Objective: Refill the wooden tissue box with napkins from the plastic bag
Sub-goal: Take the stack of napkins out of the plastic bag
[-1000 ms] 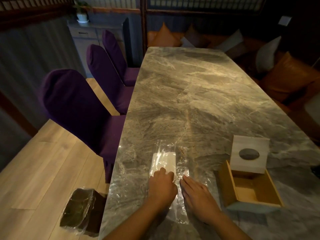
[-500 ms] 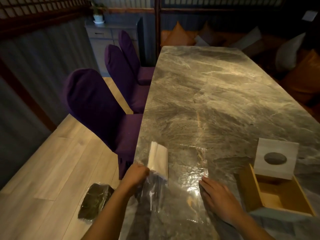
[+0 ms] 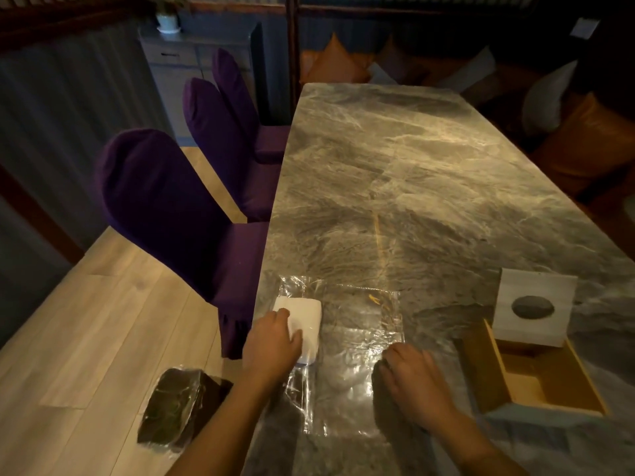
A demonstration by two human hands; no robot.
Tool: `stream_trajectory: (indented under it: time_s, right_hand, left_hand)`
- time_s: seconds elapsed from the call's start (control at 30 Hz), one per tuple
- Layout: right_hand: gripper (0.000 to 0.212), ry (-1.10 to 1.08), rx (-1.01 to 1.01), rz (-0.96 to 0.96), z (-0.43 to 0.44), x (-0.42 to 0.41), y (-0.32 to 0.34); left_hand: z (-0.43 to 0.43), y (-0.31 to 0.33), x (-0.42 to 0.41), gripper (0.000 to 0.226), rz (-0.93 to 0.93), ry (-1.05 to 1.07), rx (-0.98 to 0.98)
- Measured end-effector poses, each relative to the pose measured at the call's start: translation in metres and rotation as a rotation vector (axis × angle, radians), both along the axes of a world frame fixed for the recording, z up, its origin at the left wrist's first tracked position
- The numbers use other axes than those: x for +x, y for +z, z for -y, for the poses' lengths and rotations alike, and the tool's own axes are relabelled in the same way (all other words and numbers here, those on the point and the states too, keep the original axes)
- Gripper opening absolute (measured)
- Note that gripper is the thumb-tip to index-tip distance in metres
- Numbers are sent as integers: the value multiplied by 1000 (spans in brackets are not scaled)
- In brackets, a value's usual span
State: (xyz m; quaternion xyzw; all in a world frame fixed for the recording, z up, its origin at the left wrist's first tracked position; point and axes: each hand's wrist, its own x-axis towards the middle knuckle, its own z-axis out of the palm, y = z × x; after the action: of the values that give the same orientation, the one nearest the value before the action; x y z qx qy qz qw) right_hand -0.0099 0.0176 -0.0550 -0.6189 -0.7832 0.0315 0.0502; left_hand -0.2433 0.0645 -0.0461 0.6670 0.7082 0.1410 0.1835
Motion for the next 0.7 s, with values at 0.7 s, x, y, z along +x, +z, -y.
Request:
stream_trajectory:
  time_s: [0.7]
  right_hand:
    - [84,110,-351,-41,-23,-5,-16]
  left_hand:
    - [-24,7,20,34,110,116,-209]
